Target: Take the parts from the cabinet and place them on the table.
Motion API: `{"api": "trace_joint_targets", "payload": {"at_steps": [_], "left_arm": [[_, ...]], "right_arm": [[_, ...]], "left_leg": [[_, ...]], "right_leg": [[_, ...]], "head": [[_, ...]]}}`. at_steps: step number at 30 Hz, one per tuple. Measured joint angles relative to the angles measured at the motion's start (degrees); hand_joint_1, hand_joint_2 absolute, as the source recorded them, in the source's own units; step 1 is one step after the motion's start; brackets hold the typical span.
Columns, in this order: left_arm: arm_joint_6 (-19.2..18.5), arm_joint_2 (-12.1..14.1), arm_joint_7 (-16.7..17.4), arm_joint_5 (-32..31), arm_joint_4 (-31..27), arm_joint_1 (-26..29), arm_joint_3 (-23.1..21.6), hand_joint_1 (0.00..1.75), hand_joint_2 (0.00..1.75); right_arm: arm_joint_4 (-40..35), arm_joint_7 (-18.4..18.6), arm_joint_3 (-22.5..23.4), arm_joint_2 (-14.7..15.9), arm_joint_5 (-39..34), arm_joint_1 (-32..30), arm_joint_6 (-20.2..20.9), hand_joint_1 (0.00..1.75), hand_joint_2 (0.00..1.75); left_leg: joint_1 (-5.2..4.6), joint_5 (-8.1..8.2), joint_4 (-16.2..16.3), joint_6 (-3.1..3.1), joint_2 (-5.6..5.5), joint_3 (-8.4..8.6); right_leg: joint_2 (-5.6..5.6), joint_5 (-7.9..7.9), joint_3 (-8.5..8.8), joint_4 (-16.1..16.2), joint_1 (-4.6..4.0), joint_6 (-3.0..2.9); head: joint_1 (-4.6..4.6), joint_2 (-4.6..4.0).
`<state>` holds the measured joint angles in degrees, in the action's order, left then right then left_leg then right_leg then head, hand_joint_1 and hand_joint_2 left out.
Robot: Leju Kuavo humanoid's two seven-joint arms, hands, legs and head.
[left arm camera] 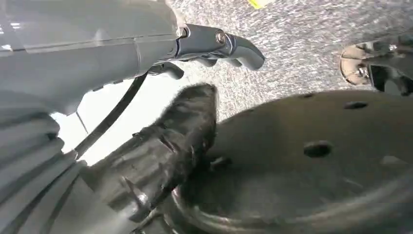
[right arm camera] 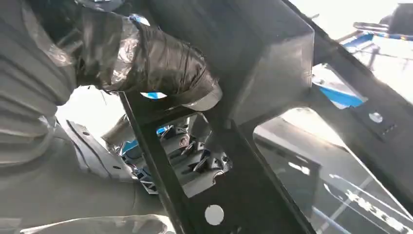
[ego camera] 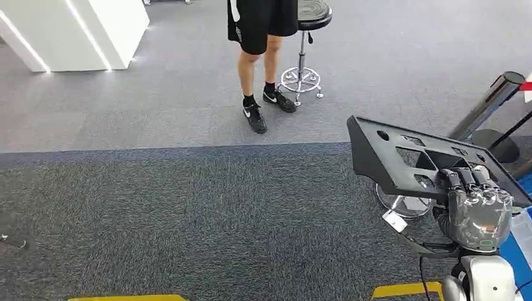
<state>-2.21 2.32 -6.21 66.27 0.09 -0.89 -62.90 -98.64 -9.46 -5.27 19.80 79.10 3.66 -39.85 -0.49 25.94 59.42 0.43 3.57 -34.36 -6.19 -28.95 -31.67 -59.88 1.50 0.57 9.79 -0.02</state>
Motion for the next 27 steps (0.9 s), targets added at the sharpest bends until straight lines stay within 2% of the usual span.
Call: {"api": "trace_joint_targets", "payload": {"at_steps": [3,4,5,6,7,8,9,10,11,12,13,14,15,17,18,19,20,21,22,23,24,25,26,27], "left_arm": [[0.11,0.11,0.04,0.09,-0.13,0.32,0.02,0.0,1.75],[0.15,0.2,0.07,0.09,-0.17,0.28,0.0,0.0,1.75],[0.26,0.15,0.09,0.09,-0.44,0.39,0.0,0.0,1.75],[0.42,0.22,0.11,0.13,-0.57,0.31,0.02,0.0,1.75],[0.44,0.22,0.13,0.13,-0.61,0.2,0.02,0.0,1.75],[0.44,0.18,0.13,0.15,-0.85,0.21,0.02,0.0,1.75],[0.48,0.15,0.15,0.13,-1.05,0.18,0.02,0.0,1.75],[0.52,0.15,0.2,0.15,-1.11,0.19,0.0,0.0,1.75],[0.57,0.15,0.2,0.15,-1.25,0.21,0.02,0.0,1.75],[0.57,0.15,0.2,0.15,-1.29,0.21,0.02,0.0,1.75],[0.57,0.13,0.17,0.15,-1.38,0.19,0.02,0.0,1.75],[0.5,0.04,0.09,0.13,-1.38,0.26,0.02,0.0,1.75],[0.46,0.0,0.04,0.13,-1.38,-0.04,0.02,0.0,1.75],[0.42,-0.02,-0.09,0.13,-1.38,0.2,0.02,0.0,1.75],[0.42,-0.02,-0.11,0.13,-1.38,0.37,0.0,0.0,1.75],[0.39,0.02,-0.17,0.11,-1.38,0.34,0.02,0.0,1.75],[0.31,-0.06,-0.28,0.07,-1.38,0.39,0.0,0.0,1.75],[0.24,-0.04,-0.42,0.07,-1.38,0.26,0.0,0.0,1.75],[0.22,-0.02,-0.46,0.07,-1.38,0.27,0.0,0.0,1.75],[0.2,-0.02,-0.59,0.07,-1.38,0.26,0.0,0.0,1.75],[0.15,-0.04,-0.61,0.07,-1.38,0.28,0.0,0.0,1.75],[0.13,-0.02,-0.63,0.07,-1.38,0.31,0.0,0.0,1.75],[0.13,-0.02,-0.66,0.07,-1.38,0.34,0.0,0.0,1.75],[0.13,-0.02,-0.66,0.07,-1.38,0.36,0.0,0.0,1.75]], "right_arm": [[-0.02,-0.04,0.0,-0.02,0.09,-0.19,0.0,1.75,1.75],[-0.07,0.0,0.02,0.0,0.09,-0.27,0.0,1.75,1.75],[-0.09,-0.04,0.02,-0.02,0.09,-0.39,0.0,1.75,1.75],[-0.28,-0.02,0.04,0.0,0.09,-0.6,-0.02,1.75,1.75],[-0.31,0.0,0.13,0.02,0.09,-0.83,-0.02,1.75,1.75],[-0.31,-0.02,0.15,0.02,0.09,-1.06,-0.02,1.75,1.75],[-0.31,-0.02,0.15,0.0,0.09,-1.24,-0.02,1.75,1.75],[-0.31,-0.02,0.15,0.0,0.09,-1.39,-0.02,1.75,1.75],[-0.33,-0.02,0.15,0.0,0.09,-1.49,-0.02,1.75,1.75],[-0.35,0.04,0.17,0.0,0.09,-1.5,-0.02,1.75,1.75],[-0.37,0.04,0.17,0.0,0.11,-1.5,-0.02,1.75,1.75],[-0.41,0.04,0.24,0.0,0.11,-1.48,-0.02,1.75,1.75],[-0.5,0.02,0.26,0.0,0.11,-1.75,-0.02,1.75,1.75],[-0.66,0.04,0.39,0.0,0.15,-1.86,-0.04,1.75,1.75],[-0.74,0.02,0.39,0.0,0.2,-1.81,-0.04,1.75,1.75],[-0.83,0.04,0.39,0.0,0.2,-1.82,-0.04,1.75,1.75],[-0.87,0.04,0.39,0.0,0.2,-1.71,-0.04,1.75,1.75],[-0.96,0.04,0.39,-0.07,0.2,-1.89,-0.04,1.75,1.75],[-0.98,0.04,0.48,-0.04,0.2,-1.88,-0.04,1.75,1.75],[-0.98,0.04,0.5,-0.02,0.2,-1.86,-0.04,1.75,1.75],[-0.98,0.04,0.5,-0.04,0.2,-1.89,-0.04,1.75,1.75],[-0.98,0.04,0.5,-0.04,0.26,-1.9,-0.04,1.75,1.75],[-0.98,0.04,0.5,-0.04,0.28,-1.89,-0.04,1.75,1.75],[-0.98,0.04,0.5,-0.04,0.28,-1.88,-0.04,1.75,1.75]], "left_leg": [[-0.57,-0.31,-0.42,1.32,-2.15,-0.7],[0.05,-0.88,-1.5,2.05,-2.84,0.26],[-0.13,-1.01,-1.85,2.39,-3.29,0.54],[-0.16,-1.11,-1.89,2.97,-3.66,0.63],[-0.18,-1.03,-1.83,3.12,-4.35,0.61],[-0.31,-0.95,-1.78,3.25,-5.07,0.62],[-0.45,-0.88,-1.63,3.37,-5.93,0.62],[-0.51,-0.82,-1.39,3.43,-6.78,0.63],[-0.53,-0.66,-1.12,3.43,-7.61,0.63],[-0.52,-0.45,-0.74,3.32,-8.53,0.68],[-0.52,-0.18,-0.3,3.24,-9.35,0.7],[-0.39,0.15,0.22,2.95,-10.1,0.41],[-0.71,0.34,1.29,2.62,-10.85,-0.39],[-0.05,0.08,0.85,2.03,-12.36,-0.94],[0.04,-0.15,0.68,1.65,-13.24,-1.02],[-0.32,-0.08,0.86,1.46,-13.91,-1.3],[-0.67,0.59,1.95,1.16,-10.04,-1.35],[-0.57,2.12,4.47,0.73,-6.97,-2.59],[-0.32,4.15,8.6,0.38,-5.23,-4.76],[-0.06,5.92,12.85,0.19,-4.51,-7.05],[0.17,6.89,16.2,0.01,-4.28,-8.99],[0.31,6.62,17.43,-0.14,-4.18,-9.86],[0.39,4.97,15.76,-0.21,-4.06,-9.18],[0.44,2.4,11.64,-0.14,-3.81,-7.11]], "right_leg": [[-1.86,0.18,0.46,0.72,0.24,1.05],[-1.37,-0.29,0.4,0.59,0.63,1.5],[1.76,-1.39,0.15,-0.73,0.77,1.33],[4.04,-3.39,-1.31,-4.02,0.74,1.02],[5.43,-5.61,-3.63,-8.7,0.5,0.85],[6.01,-7.4,-6.06,-13.31,0.25,0.79],[6.23,-8.03,-8.02,-16.59,0.06,0.73],[6.23,-7.12,-8.46,-16.79,-0.08,0.62],[6.25,-5.04,-7.74,-14.56,-0.19,0.47],[6.52,-2.13,-5.88,-10.18,-0.19,0.32],[7.5,0.6,-3.7,-5.18,-0.11,0.2],[10.77,0.74,-2.25,-2.12,0.08,-0.05],[12.79,0.47,-2.16,-0.9,0.41,0.16],[11.16,0.36,-2.11,-1.4,-0.18,-0.06],[10.38,0.41,-2.03,-1.21,-0.21,-0.16],[9.38,0.65,-1.62,-0.54,0.68,-0.53],[8.46,0.68,-1.01,-0.08,0.44,-0.84],[7.58,0.63,-0.59,0.18,0.29,-1.18],[6.6,0.52,-0.4,0.22,0.05,-1.31],[5.69,0.34,-0.28,0.21,-0.07,-1.38],[4.74,0.16,-0.2,0.2,-0.14,-1.38],[3.81,-0.01,-0.04,0.2,-0.18,-1.36],[2.95,-0.24,0.21,0.2,-0.19,-1.27],[2.09,-0.51,0.57,0.2,-0.19,-1.21]], "head": [[0.0,0.0],[0.02,0.0],[-0.02,0.0],[0.0,0.0],[-0.02,0.0],[-0.02,0.0],[-0.02,0.0],[-0.02,0.0],[-0.02,0.0],[-0.02,0.0],[-0.02,0.0],[-0.02,0.0],[0.0,0.0],[0.0,0.0],[0.0,0.0],[0.02,0.0],[0.04,0.0],[0.33,0.0],[0.31,0.0],[0.33,0.0],[0.33,0.0],[0.33,0.0],[0.33,0.0],[0.33,0.0]]}}
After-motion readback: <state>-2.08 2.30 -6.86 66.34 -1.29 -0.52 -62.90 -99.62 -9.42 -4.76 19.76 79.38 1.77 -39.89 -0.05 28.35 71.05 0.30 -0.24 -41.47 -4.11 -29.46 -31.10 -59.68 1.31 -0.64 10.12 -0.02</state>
